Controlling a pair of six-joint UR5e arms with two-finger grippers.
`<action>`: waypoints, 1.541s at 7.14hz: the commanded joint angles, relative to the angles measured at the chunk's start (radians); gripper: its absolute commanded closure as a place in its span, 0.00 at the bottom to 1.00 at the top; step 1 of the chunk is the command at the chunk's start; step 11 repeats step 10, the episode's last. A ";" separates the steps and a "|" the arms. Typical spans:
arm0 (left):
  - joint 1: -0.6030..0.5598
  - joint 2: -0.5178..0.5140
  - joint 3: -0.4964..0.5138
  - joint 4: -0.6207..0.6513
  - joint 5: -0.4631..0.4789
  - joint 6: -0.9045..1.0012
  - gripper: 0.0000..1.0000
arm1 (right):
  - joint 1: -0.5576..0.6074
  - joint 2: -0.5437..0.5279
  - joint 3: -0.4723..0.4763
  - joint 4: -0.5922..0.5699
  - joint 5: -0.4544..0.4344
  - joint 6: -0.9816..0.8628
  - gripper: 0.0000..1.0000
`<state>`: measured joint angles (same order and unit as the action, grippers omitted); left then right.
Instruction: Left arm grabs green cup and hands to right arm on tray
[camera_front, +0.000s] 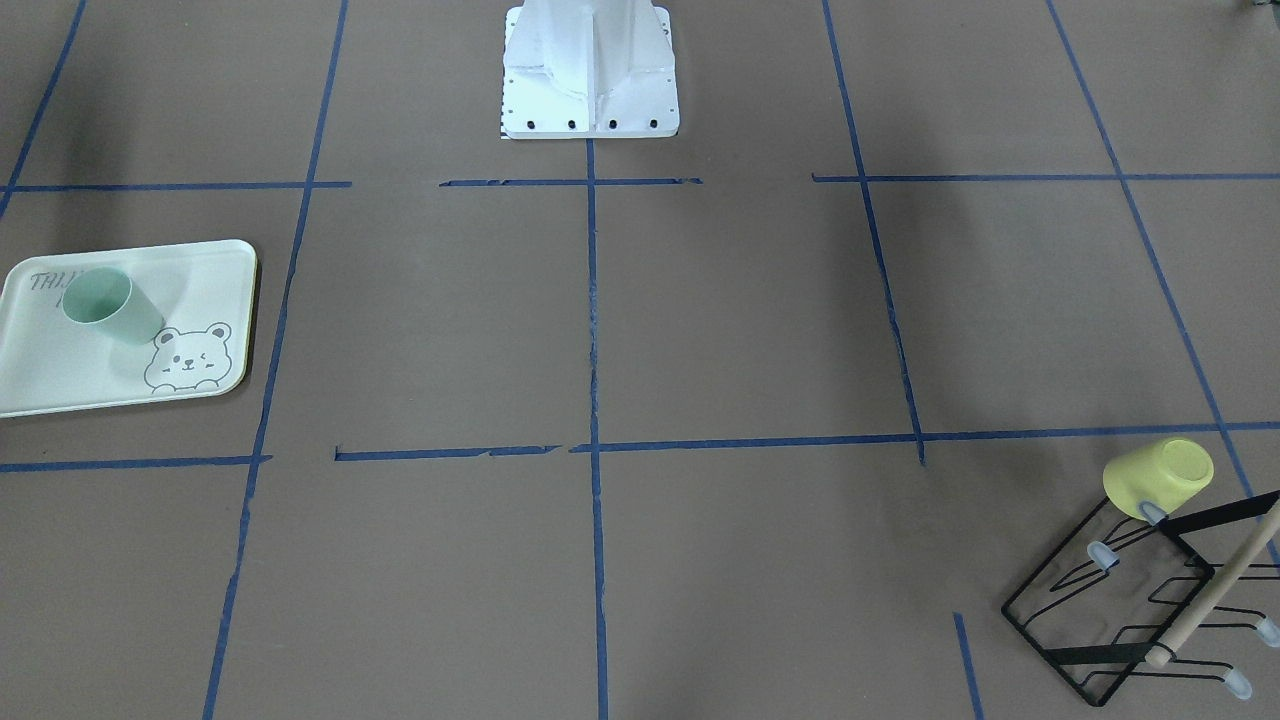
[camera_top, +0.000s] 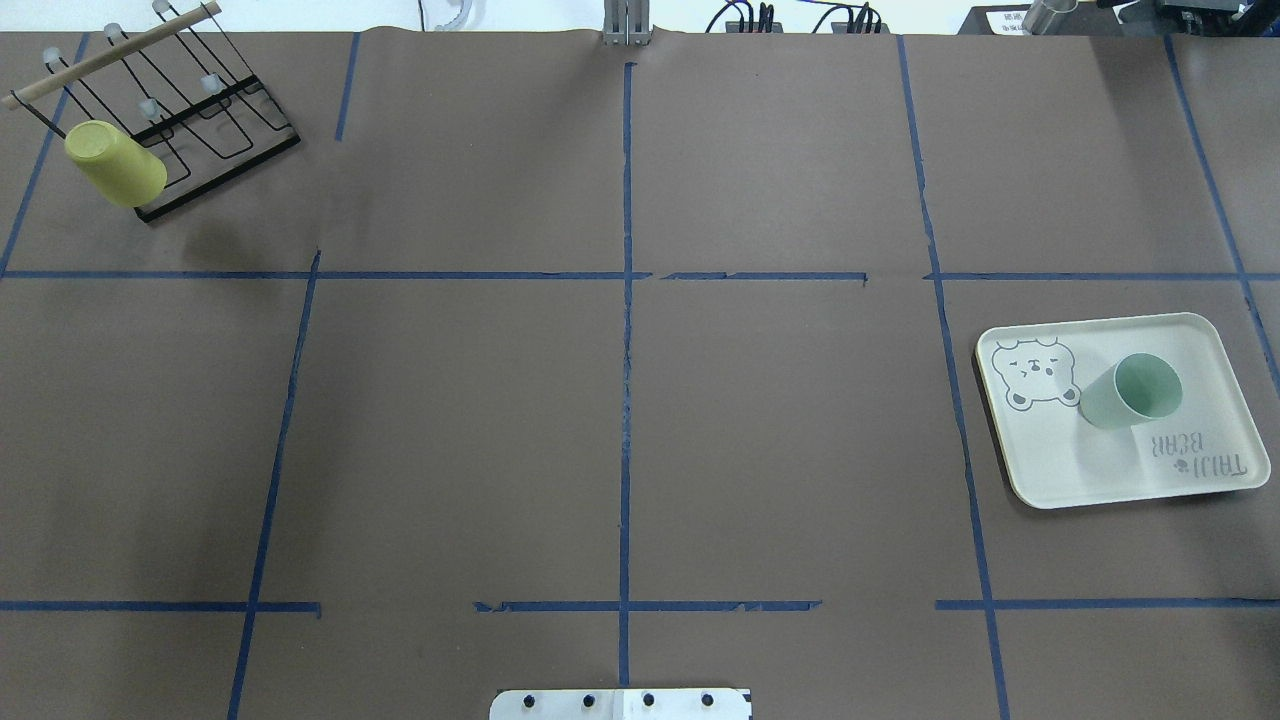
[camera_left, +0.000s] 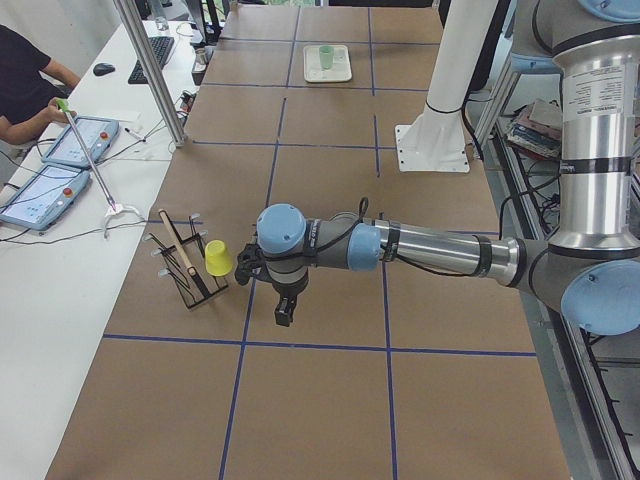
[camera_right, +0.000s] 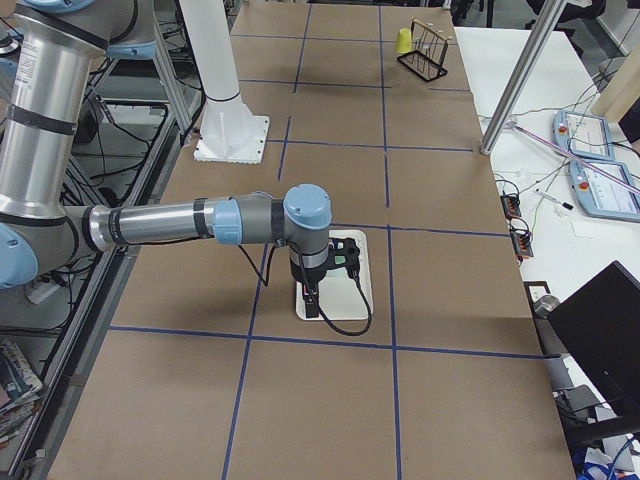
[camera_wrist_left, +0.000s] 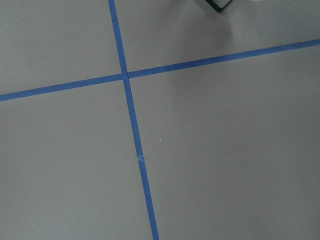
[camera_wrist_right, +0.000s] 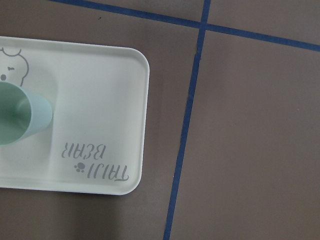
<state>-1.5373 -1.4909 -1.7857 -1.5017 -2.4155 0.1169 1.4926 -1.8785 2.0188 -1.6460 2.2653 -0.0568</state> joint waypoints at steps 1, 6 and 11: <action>0.000 -0.003 0.006 0.009 -0.001 0.003 0.00 | 0.000 -0.001 0.001 0.002 0.003 0.000 0.00; 0.003 0.000 -0.003 0.014 0.004 0.007 0.00 | 0.000 -0.013 -0.006 0.002 0.003 -0.009 0.00; 0.003 0.000 -0.014 0.018 0.004 0.007 0.00 | 0.003 -0.048 -0.014 -0.008 0.121 -0.101 0.00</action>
